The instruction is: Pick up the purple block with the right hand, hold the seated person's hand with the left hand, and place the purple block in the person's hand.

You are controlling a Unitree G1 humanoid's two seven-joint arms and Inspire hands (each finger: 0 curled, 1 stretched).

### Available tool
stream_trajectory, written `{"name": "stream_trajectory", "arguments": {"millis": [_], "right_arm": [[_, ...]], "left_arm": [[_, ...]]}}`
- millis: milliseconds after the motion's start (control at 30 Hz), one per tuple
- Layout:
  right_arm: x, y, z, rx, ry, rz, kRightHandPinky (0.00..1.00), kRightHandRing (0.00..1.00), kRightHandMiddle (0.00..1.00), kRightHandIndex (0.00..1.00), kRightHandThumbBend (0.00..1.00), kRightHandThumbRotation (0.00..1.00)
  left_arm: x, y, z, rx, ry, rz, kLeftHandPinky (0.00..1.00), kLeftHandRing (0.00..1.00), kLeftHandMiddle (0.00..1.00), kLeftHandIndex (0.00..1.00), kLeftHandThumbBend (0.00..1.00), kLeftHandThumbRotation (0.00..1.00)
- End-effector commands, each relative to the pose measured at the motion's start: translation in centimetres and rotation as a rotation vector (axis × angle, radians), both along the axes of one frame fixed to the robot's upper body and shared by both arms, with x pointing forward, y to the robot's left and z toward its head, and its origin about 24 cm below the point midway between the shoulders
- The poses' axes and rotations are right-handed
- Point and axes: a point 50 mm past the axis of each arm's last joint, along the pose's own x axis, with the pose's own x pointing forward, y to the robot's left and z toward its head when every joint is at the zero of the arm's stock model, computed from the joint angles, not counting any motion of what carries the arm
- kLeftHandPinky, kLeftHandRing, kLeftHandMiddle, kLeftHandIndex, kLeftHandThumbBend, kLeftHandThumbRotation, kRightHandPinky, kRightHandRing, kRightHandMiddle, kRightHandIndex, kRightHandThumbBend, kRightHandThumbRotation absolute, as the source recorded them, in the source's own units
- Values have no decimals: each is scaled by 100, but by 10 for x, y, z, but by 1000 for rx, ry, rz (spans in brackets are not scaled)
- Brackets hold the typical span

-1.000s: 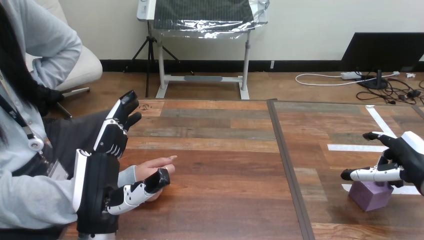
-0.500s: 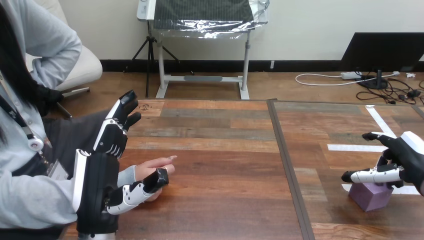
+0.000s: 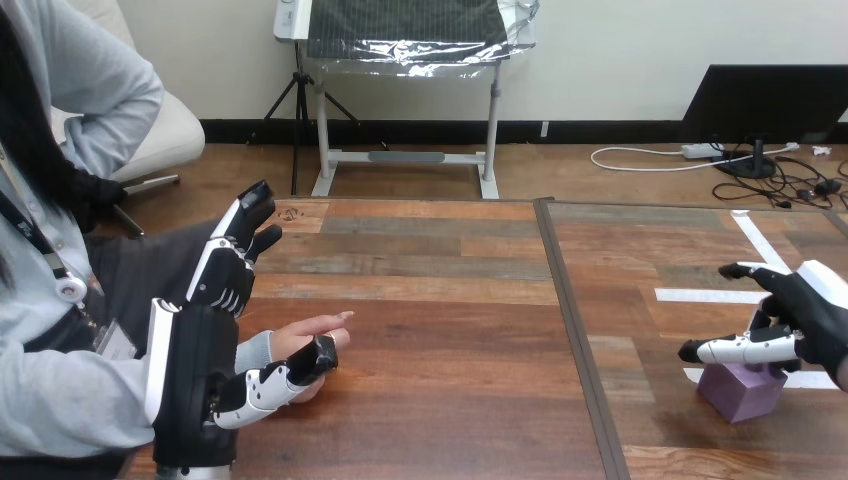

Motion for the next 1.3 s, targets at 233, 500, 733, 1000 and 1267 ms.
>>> {"name": "stream_trajectory", "arguments": {"millis": [233, 500, 733, 1000, 1267], "right_arm": [[23, 16, 33, 18, -164, 56, 15, 14, 23, 88, 98, 32], [22, 13, 38, 16, -188, 71, 14, 17, 27, 88, 99, 35], [21, 11, 42, 14, -214, 76, 16, 22, 33, 88, 100, 36], [19, 8, 48, 5, -232, 82, 33, 47, 61, 87, 100, 39], [17, 4, 53, 22, -257, 75, 32, 46, 64, 87, 100, 37]], "left_arm": [[14, -2, 16, 5, -76, -16, 86, 92, 93, 89, 100, 61], [14, -2, 16, 7, -79, -18, 87, 92, 93, 89, 100, 61], [14, -2, 16, 4, -81, -14, 86, 92, 92, 89, 100, 61], [14, -2, 16, 5, -82, -13, 86, 92, 92, 89, 100, 61], [14, -3, 15, -2, -79, -14, 86, 92, 92, 88, 100, 60]]}}
